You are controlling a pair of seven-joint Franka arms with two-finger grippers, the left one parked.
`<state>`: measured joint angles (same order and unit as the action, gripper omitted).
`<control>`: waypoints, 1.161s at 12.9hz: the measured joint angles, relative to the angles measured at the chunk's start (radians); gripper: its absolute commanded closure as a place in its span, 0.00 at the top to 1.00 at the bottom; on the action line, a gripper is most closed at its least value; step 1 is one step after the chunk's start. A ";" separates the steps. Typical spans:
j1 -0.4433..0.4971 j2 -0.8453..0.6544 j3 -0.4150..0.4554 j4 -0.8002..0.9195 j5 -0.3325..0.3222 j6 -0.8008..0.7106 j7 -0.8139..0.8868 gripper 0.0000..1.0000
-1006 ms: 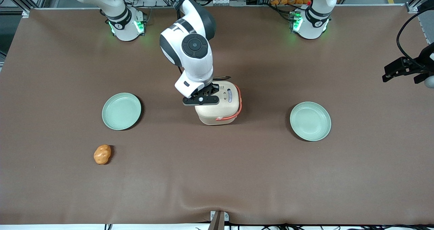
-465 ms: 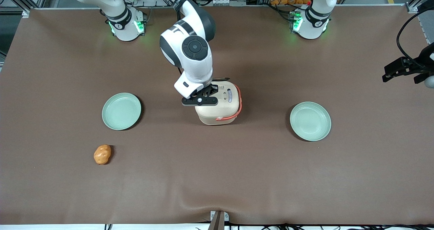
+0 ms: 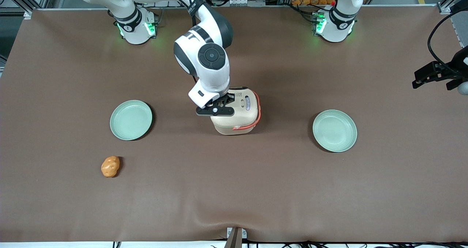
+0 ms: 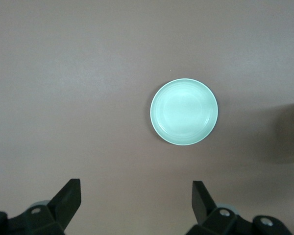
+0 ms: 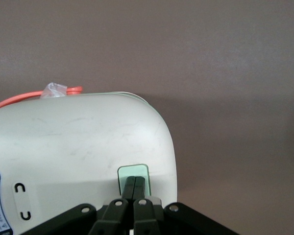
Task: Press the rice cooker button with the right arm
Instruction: 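Press down on the green lid button with the closed right gripper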
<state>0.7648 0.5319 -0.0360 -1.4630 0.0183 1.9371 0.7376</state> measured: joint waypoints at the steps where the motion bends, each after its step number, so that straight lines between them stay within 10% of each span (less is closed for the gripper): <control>1: 0.000 0.000 0.000 0.000 0.000 0.000 0.002 0.00; 15: 0.005 0.009 0.000 0.001 -0.003 0.006 0.024 0.00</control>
<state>0.7698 0.5413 -0.0361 -1.4624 0.0156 1.9435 0.7615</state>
